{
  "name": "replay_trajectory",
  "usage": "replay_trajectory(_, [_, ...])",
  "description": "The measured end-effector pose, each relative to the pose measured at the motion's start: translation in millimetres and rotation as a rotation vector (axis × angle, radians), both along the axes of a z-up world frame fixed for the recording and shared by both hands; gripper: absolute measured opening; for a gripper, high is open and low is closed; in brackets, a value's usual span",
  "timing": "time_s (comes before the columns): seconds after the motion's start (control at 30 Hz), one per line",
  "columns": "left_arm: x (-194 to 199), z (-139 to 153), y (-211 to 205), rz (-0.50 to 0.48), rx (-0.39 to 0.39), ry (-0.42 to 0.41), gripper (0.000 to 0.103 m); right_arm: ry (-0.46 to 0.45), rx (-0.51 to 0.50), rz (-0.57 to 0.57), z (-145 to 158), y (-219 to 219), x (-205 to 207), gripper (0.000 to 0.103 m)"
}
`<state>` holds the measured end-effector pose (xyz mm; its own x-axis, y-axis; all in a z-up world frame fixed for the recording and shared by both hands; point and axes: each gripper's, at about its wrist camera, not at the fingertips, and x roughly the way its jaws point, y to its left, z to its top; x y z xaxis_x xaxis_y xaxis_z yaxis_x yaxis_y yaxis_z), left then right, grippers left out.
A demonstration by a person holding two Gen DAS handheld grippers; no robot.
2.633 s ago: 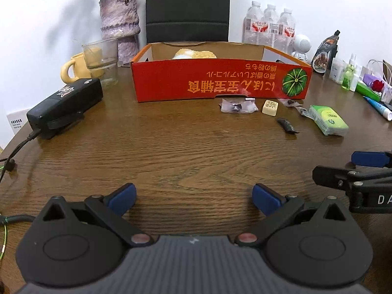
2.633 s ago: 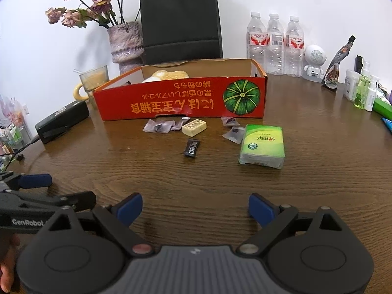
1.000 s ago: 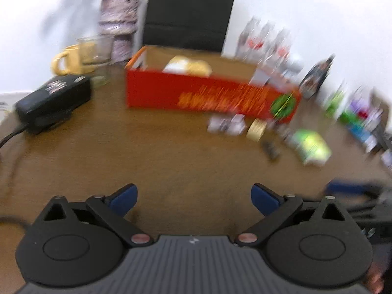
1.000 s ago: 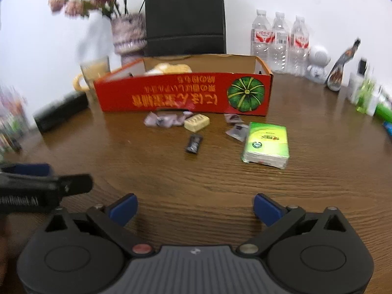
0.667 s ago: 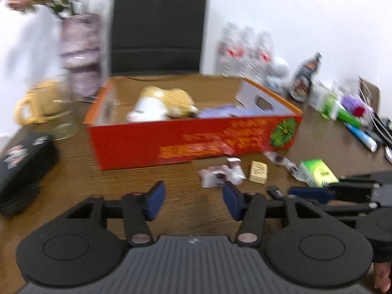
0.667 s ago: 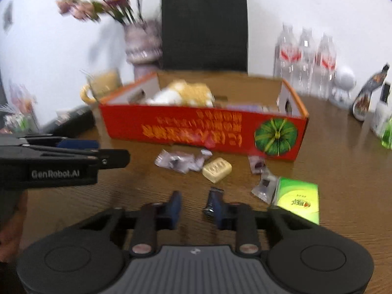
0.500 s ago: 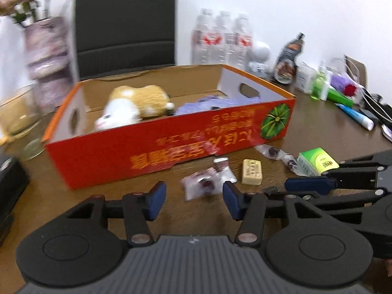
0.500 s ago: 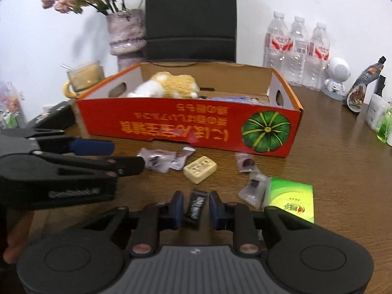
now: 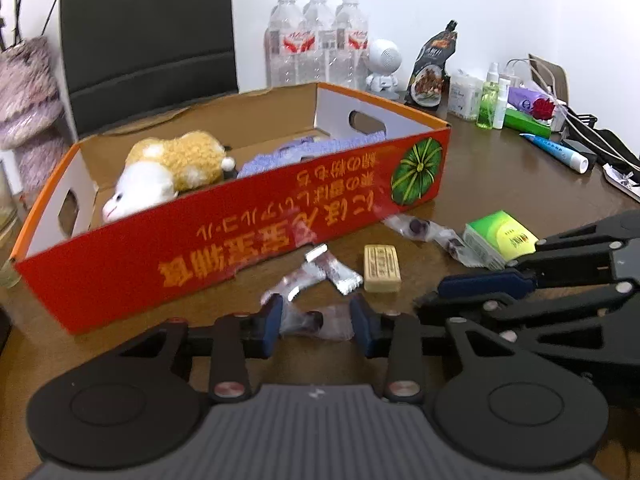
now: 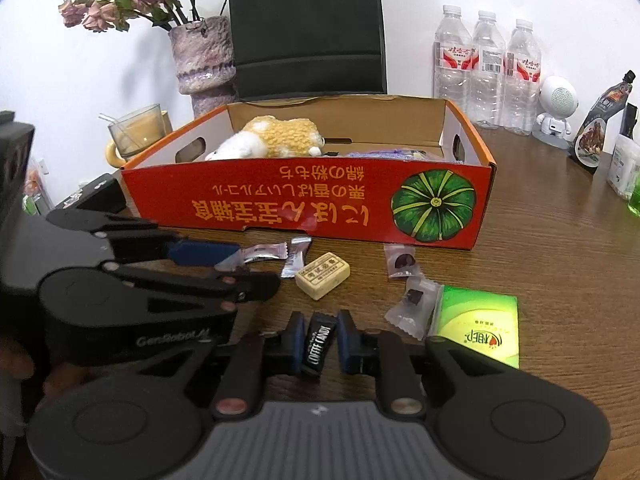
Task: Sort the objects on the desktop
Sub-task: 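Grasp the small black chocolate bar with right tool while left tool grasps a clear candy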
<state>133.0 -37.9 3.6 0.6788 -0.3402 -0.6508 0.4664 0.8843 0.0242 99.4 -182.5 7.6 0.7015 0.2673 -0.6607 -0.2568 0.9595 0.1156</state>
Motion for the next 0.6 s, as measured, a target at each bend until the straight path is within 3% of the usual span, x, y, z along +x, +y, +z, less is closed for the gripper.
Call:
replay_trajectory(0.1, [-15, 3, 1, 0.038, -0.001, 0.021, 0.031, -0.001, 0.003, 0.004, 0, 0, -5, 0.012])
replay_trajectory(0.17, [-26, 5, 2, 0.065, 0.007, 0.029, 0.017, -0.003, 0.0, 0.01, 0, 0, -10, 0.012])
replay_trajectory(0.2, [-32, 6, 2, 0.08, 0.006, 0.032, 0.015, -0.005, -0.004, 0.017, 0, 1, -13, 0.012])
replay_trajectory(0.47, [-67, 12, 8, 0.168, -0.028, 0.012, 0.013, -0.031, 0.001, 0.027, 5, -2, -39, 0.011])
replay_trajectory(0.6, [-78, 36, 17, 0.217, -0.074, -0.036, 0.013, -0.077, 0.012, 0.013, 20, -8, -51, 0.011])
